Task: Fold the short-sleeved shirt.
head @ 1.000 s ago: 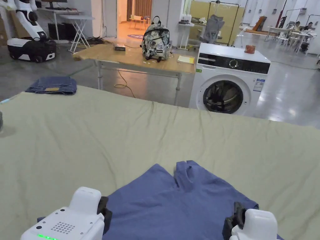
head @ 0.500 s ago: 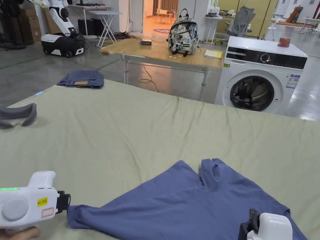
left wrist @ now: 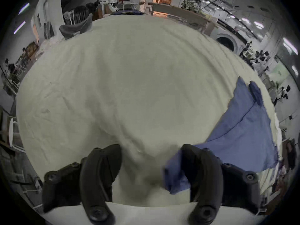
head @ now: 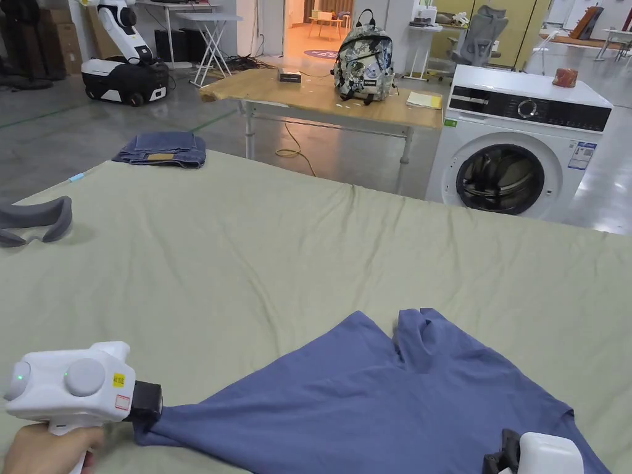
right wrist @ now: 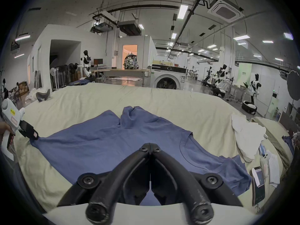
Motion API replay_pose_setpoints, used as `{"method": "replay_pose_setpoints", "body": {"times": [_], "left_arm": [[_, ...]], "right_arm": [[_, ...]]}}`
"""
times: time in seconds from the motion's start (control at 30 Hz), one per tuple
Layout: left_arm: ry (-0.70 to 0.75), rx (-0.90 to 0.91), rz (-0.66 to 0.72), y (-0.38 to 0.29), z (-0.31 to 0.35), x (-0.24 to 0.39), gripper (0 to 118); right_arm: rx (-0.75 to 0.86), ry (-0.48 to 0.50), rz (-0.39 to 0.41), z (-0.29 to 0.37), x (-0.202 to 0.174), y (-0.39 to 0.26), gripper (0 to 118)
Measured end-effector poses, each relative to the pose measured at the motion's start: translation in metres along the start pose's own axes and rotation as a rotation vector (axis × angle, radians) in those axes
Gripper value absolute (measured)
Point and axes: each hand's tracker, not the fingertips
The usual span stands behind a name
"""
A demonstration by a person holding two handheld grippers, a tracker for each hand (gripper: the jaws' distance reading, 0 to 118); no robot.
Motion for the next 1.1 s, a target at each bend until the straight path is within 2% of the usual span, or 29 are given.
{"method": "replay_pose_setpoints", "body": {"times": [0.1,0.2,0.27,0.3,0.47,0.6,0.67,0.77,0.87,0.9,0.97,1.0,1.1], "left_arm": [[0.066,0.026,-0.1,-0.009,0.002,0.02,61],[0.074,0.029,-0.136,-0.015,0.006,0.035,40],[0.057,0.027,-0.139,-0.015,0.006,0.037,16],[0.044,0.024,-0.136,-0.015,0.006,0.039,0],[0.018,0.049,-0.176,-0.017,0.014,0.041,0],[-0.079,0.118,-0.096,-0.019,0.036,0.027,0],[-0.067,0.132,-0.127,-0.016,0.035,0.019,0],[-0.088,0.138,-0.096,-0.016,0.039,0.017,0],[-0.088,0.13,-0.093,-0.018,0.034,0.016,0],[-0.089,0.128,-0.089,-0.019,0.032,0.015,0],[-0.097,0.116,-0.075,-0.021,0.028,0.012,0],[-0.096,0.116,-0.073,-0.022,0.027,0.012,0],[-0.089,0.104,-0.077,-0.024,0.031,0.017,0]], "right_arm": [[-0.008,-0.003,-0.004,-0.002,0.002,-0.001,0],[-0.015,0.0,-0.013,-0.005,0.003,-0.002,0],[-0.022,0.001,-0.014,-0.009,0.003,-0.003,0],[-0.025,0.002,-0.016,-0.01,0.003,-0.004,0],[-0.04,0.015,-0.029,-0.017,0.006,-0.004,0],[-0.049,0.022,-0.032,-0.034,0.018,0.008,0],[-0.073,0.037,-0.032,-0.054,0.028,0.023,0],[-0.148,0.097,-0.01,-0.101,0.045,0.054,0],[-0.226,0.13,-0.003,-0.16,0.06,0.088,5],[-0.257,0.148,-0.003,-0.18,0.063,0.097,15],[-0.377,0.203,-0.014,-0.224,0.07,0.114,55],[-0.408,0.202,-0.007,-0.242,0.071,0.119,66],[-0.45,0.19,0.086,-0.273,0.059,0.125,68]]}}
